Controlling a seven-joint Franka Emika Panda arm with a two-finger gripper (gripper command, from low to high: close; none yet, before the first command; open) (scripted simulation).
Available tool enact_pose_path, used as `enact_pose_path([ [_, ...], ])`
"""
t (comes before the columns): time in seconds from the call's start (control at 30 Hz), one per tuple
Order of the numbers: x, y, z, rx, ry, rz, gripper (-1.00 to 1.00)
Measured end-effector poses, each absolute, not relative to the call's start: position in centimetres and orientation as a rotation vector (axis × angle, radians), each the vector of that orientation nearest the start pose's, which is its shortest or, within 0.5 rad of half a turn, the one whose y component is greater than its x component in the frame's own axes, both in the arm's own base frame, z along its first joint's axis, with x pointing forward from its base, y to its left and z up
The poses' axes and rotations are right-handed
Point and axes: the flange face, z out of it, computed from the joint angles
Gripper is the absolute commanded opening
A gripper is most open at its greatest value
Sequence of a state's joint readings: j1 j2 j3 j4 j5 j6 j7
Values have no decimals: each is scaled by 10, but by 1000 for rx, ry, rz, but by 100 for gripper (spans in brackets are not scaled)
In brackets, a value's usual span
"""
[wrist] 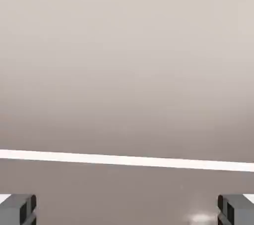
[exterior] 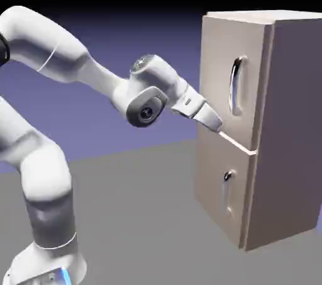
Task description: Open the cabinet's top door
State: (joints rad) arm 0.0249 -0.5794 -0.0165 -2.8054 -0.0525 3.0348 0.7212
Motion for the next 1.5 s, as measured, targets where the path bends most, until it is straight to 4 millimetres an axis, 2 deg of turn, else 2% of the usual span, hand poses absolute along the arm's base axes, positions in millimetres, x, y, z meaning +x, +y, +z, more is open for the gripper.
enact_pose_path([
  [0.4, 376, 25, 510, -2784, 47, -1406, 100],
  [0.77, 357, 26, 537, -2854, -761, -1685, 100],
  [1.13, 340, 13, 548, -2755, -1609, -1905, 100],
  [1.5, 331, -15, 545, -2468, -2494, -2015, 100],
])
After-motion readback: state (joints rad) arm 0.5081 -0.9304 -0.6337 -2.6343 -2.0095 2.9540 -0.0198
